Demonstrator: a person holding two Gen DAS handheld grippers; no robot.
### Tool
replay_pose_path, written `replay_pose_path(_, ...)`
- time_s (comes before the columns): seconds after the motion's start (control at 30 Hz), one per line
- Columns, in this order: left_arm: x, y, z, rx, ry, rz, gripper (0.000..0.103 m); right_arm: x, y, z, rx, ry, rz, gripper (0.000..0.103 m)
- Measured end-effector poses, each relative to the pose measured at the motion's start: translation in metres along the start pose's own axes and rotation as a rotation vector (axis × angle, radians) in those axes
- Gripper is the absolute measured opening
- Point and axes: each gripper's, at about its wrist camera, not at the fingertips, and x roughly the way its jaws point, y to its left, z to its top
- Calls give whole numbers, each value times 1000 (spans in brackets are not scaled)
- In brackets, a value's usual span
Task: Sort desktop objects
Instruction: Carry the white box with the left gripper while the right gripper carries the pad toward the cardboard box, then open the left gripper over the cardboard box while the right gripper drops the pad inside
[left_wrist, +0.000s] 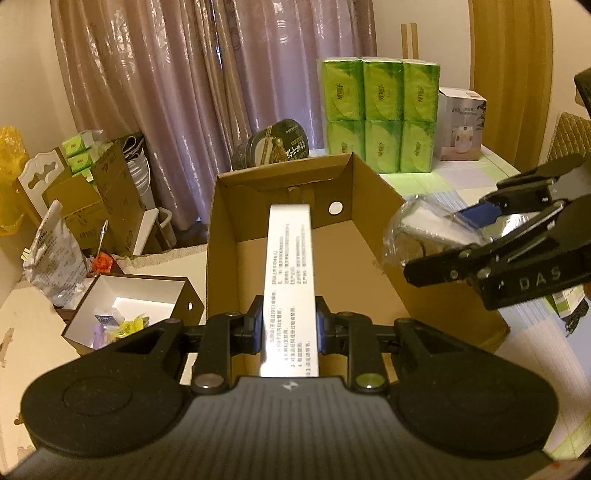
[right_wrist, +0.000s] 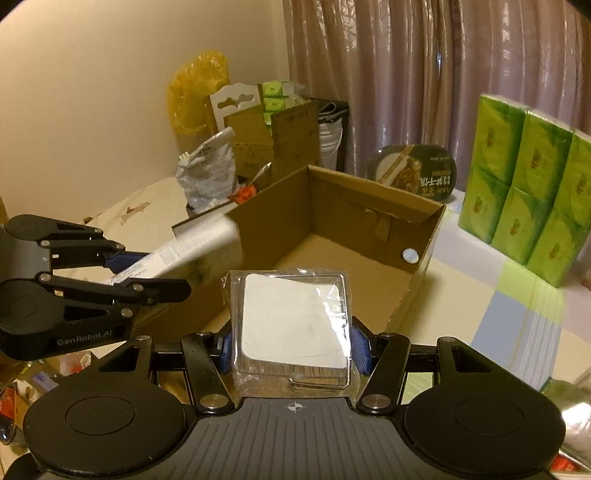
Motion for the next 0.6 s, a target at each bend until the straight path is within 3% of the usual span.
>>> replay_pose_path(0.03, 2, 0, 0, -1, 0, -2, 22, 0, 0, -1, 0, 1, -1, 55)
replay_pose_path(0.13, 5, -2, 2, 16, -6, 17, 37, 0, 1, -2, -5, -2, 2, 55)
replay_pose_path(0.6, -7, 9, -16, -4, 0, 52, 38, 4, 9, -5, -19, -2, 22, 56)
